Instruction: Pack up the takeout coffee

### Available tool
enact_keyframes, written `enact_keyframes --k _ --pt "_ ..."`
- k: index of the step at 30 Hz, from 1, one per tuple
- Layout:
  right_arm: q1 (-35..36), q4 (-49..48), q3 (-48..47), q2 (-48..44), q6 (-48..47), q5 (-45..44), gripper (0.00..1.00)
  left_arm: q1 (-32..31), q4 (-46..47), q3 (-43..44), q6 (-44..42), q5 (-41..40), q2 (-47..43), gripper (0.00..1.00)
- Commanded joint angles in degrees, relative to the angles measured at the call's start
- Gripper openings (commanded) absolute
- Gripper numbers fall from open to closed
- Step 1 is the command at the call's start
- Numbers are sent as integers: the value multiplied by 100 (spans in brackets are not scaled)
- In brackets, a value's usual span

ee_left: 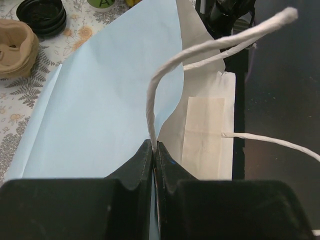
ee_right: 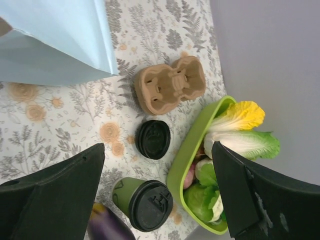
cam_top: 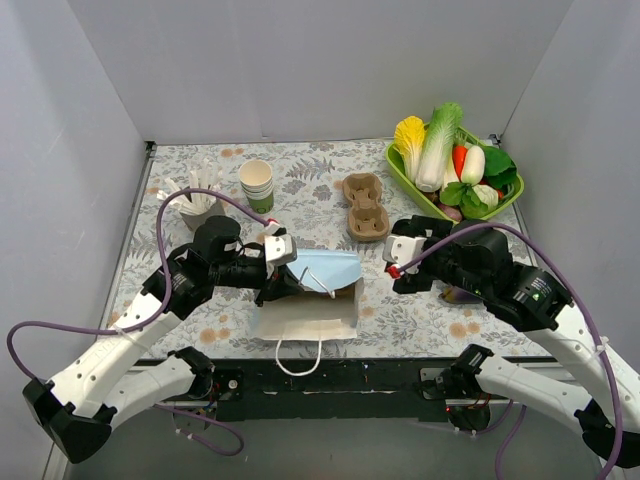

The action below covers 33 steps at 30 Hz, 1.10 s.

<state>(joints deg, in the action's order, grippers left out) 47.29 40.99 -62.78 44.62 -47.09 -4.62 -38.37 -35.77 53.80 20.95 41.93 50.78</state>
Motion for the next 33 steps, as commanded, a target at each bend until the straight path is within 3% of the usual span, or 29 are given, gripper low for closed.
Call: enact_keyframes --k 1,5,7,10,14,20,25,33 --pt "-9 251 99 -6 156 743 95 -30 -176 -238 296 272 -121 0" --pt "-18 137 109 142 174 857 93 -30 -124 -467 427 158 -244 0" --pt "-18 251 -347 309 157 1260 93 -22 60 -388 925 -384 -105 0" --pt "-9 1108 -1416 827 -45 2332 88 14 1 49 1087 -467 342 0" --pt "0 1859 -2018 1364 -300 3168 84 31 -254 569 956 -563 932 0" --pt "0 1686 -1904 1295 -460 3064 83 592 -711 1753 1095 -415 1941 0" --pt "0 2113 -2124 1488 -816 3353 83 1296 -1781 3012 1324 594 3023 0" --pt "0 929 -877 1470 -1311 2933 91 1429 -1863 3233 1306 948 3438 0"
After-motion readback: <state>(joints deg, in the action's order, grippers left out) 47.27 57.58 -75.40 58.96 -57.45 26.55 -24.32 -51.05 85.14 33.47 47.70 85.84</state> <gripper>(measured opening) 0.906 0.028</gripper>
